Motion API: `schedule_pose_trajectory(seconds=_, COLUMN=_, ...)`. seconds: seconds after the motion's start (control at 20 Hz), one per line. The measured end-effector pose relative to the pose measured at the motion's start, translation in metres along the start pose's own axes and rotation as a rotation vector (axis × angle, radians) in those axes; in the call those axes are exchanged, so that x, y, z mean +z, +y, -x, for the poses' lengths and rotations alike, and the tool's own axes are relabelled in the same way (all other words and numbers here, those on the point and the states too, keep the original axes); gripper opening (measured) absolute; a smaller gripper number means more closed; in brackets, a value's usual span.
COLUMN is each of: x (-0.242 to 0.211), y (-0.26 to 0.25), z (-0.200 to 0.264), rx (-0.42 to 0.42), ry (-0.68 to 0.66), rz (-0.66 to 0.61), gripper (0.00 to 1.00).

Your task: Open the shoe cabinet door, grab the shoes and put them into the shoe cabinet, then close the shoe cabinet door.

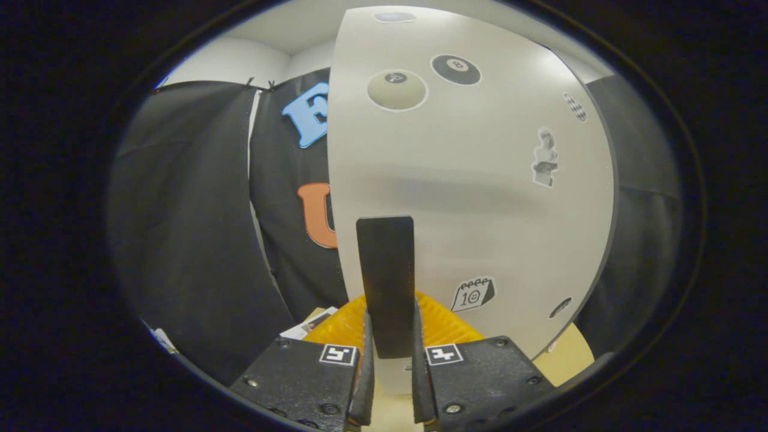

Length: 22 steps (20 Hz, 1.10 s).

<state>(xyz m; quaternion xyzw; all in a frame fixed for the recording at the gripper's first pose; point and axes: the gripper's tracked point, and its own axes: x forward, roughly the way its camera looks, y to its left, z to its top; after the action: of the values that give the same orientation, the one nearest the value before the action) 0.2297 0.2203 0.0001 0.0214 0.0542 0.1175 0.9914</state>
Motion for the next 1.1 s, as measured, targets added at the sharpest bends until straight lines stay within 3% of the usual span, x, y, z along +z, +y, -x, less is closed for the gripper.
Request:
schedule_pose_trajectory(seconds=0.35, x=-0.004, y=-0.006, z=0.025, rx=0.038, ry=0.007, rz=0.000, gripper=0.27)
schedule_pose_trajectory(seconds=1.1, x=-0.011, y=-0.043, z=0.067, rx=-0.029, ry=-0.005, rz=-0.031, gripper=0.20)
